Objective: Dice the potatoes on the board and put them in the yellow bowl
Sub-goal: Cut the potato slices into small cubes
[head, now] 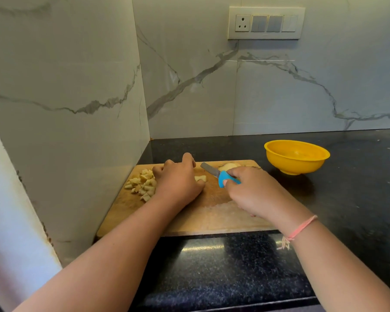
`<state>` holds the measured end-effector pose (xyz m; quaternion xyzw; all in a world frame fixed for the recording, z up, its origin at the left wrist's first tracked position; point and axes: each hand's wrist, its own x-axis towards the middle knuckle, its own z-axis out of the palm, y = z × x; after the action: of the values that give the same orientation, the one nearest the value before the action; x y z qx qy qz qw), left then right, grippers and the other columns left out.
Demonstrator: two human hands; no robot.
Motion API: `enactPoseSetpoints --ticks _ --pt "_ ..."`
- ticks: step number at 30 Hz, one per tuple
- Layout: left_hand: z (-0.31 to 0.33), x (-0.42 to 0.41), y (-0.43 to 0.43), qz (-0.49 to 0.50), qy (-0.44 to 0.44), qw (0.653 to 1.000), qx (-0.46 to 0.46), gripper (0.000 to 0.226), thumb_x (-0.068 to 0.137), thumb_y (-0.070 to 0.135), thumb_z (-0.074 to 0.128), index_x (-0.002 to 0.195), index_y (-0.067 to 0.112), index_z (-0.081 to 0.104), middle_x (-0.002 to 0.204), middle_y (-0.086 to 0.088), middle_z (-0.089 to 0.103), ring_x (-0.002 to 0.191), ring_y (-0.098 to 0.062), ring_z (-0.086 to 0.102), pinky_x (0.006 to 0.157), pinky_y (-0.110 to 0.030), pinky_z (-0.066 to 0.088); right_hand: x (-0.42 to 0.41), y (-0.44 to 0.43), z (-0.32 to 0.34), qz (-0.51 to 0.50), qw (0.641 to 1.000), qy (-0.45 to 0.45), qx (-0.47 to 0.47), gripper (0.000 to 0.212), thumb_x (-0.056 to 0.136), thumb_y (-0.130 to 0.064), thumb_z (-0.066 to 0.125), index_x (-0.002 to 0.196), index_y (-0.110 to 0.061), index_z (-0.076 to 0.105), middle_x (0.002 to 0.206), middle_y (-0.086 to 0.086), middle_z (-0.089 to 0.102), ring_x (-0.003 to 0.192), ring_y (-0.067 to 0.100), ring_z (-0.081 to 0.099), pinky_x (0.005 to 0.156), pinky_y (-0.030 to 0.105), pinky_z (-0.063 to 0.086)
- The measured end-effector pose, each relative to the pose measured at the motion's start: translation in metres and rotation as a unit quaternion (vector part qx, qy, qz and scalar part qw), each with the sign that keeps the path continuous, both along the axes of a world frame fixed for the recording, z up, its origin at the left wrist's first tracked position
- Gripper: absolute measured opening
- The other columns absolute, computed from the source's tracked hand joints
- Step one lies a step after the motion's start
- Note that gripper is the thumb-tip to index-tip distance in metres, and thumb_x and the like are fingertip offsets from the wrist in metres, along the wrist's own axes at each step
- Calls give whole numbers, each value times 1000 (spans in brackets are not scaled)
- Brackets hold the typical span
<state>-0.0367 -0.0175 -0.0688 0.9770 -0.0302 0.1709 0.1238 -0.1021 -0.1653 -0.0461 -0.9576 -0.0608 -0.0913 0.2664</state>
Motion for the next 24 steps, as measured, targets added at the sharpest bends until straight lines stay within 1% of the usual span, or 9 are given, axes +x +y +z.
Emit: enactPoseSetpoints --ticks 2,3,4,6,12,16,18,20,24 --pt "-1 1 1 12 -2 1000 -4 40 89 48 56 120 30 39 114 5 61 115 -21 48 95 -44 32 -6 2 -1 -10 1000 -19 -22 41 99 -32 40 139 -23 44 119 2 60 98 17 57 69 22 44" --pt "-1 1 2 15 0 1000 -9 40 89 48 56 120 30 40 114 4 61 115 -21 48 96 -44 32 -10 4 -1 -11 999 -23 -32 41 99 -32 40 140 -23 44 125 2 58 105 18 56 78 25 45" --pt "-1 2 2 16 3 1000 -14 40 89 48 57 120 30 40 114 4 61 115 -21 49 96 -44 32 -13 5 -1 -10 999 -24 -43 42 99 -33 39 139 -23 44 128 3 57 109 19 54 83 27 45" --pt "0 3 3 17 9 1000 -25 39 88 46 58 119 30 40 113 5 62 114 -21 50 96 -44 32 -18 7 1 -3 998 -17 -65 42 99 -33 38 140 -23 44 130 3 56 113 20 53 88 29 45" --pt "1 2 3 22 24 998 -53 38 88 40 61 119 30 41 110 5 62 114 -20 50 95 -43 32 -20 13 0 -16 994 -12 -110 42 100 -35 37 140 -24 41 129 2 56 112 21 54 84 28 45" --pt "2 2 2 31 29 998 -51 37 88 40 61 118 30 41 114 4 61 114 -20 50 95 -43 32 -13 20 0 -11 987 -13 -159 41 98 -31 41 138 -22 43 119 4 59 100 19 57 77 28 47" --pt "2 1 2 32 26 998 -48 35 88 40 60 116 30 42 113 5 61 114 -19 49 95 -42 31 -11 20 4 -3 986 -4 -164 41 97 -28 44 137 -21 44 116 4 60 97 18 57 81 29 50" --pt "2 0 2 30 20 998 -46 34 87 39 59 115 30 42 112 5 61 113 -19 48 94 -43 31 -13 18 8 6 987 7 -162 40 97 -26 45 137 -20 43 117 4 59 97 17 56 83 29 49" --pt "2 1 3 31 28 998 -56 33 87 41 60 113 31 42 112 5 61 113 -19 49 96 -43 32 -29 9 13 24 986 32 -162 39 97 -28 45 135 -21 44 115 2 57 94 15 54 78 25 46"
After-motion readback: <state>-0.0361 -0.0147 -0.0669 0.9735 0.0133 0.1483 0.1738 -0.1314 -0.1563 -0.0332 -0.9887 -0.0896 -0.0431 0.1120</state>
